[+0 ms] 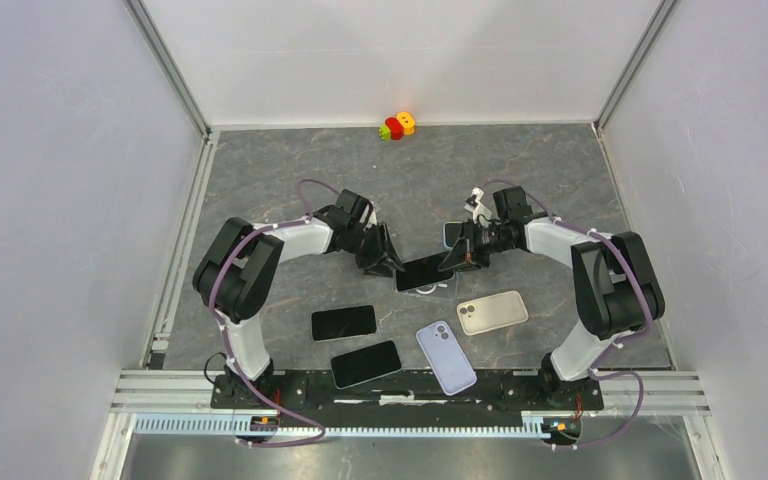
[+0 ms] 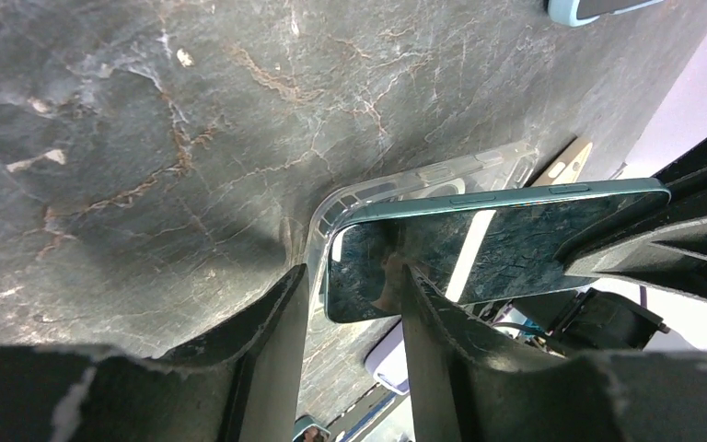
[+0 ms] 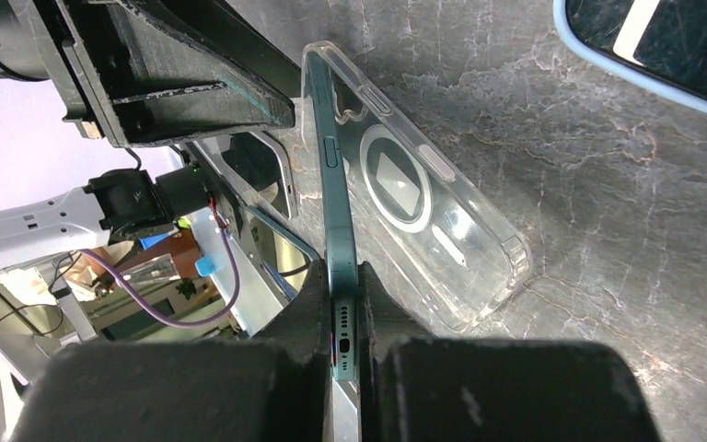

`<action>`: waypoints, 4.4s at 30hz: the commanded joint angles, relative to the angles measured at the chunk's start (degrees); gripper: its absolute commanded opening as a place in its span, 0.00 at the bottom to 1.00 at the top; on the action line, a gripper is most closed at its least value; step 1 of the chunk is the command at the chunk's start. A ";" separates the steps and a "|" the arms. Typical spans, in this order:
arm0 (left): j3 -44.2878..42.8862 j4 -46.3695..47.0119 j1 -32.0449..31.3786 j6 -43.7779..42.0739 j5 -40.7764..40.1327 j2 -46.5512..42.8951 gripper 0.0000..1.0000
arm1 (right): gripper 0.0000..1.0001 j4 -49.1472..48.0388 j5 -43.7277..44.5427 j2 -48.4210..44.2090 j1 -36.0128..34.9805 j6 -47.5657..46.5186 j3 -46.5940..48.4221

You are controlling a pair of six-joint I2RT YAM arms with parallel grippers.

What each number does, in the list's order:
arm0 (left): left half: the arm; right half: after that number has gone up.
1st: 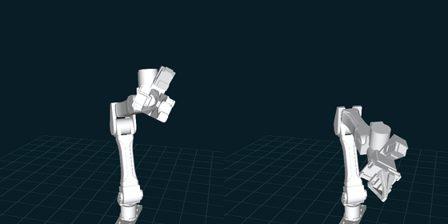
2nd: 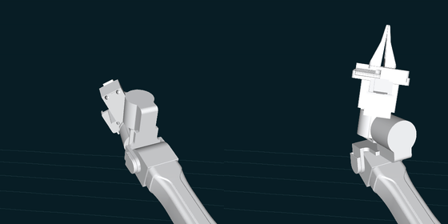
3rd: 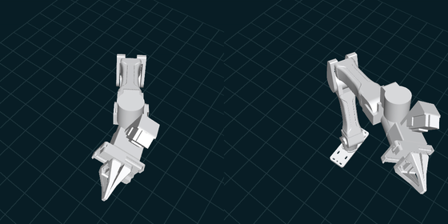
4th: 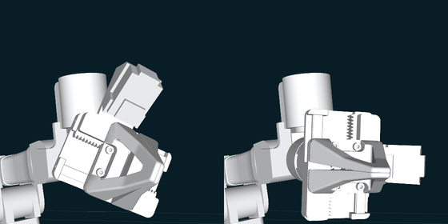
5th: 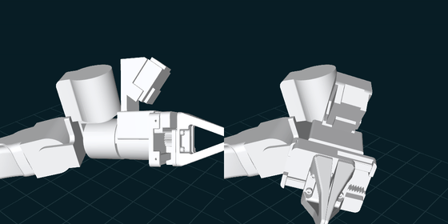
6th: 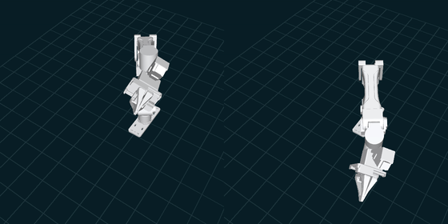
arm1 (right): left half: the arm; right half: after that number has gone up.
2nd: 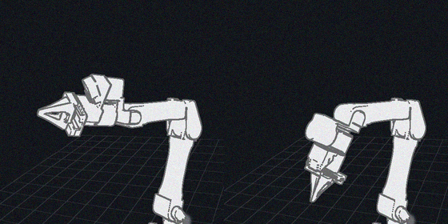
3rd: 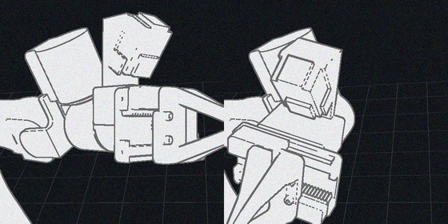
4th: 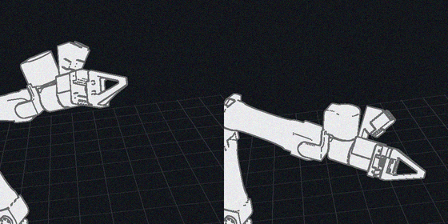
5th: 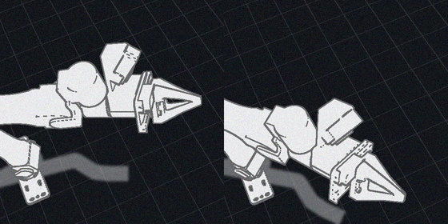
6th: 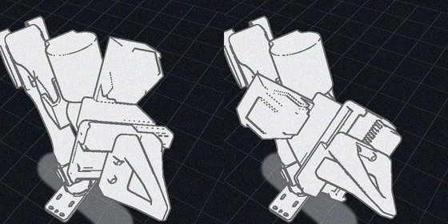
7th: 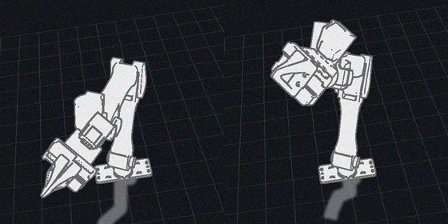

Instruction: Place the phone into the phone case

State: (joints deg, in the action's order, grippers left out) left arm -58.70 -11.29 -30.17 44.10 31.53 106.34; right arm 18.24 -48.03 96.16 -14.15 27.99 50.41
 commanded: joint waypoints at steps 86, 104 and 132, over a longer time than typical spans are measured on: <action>2.42 -17.20 -4.64 1.78 -15.76 -4.03 0.18 | 0.72 12.01 40.67 13.44 -13.60 -22.61 7.62; -5.26 -16.31 -5.78 0.15 -12.18 0.00 0.27 | 0.33 13.07 41.55 15.50 -17.25 -23.94 9.42; -5.72 -20.44 -4.92 -0.23 -15.18 4.84 0.17 | 0.54 18.14 29.68 5.66 -15.45 -21.12 14.73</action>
State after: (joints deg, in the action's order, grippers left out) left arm -66.41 -29.69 -35.64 45.12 23.22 107.61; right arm 29.54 -23.49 104.51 -32.60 9.10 64.55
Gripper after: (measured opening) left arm 0.166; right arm 0.548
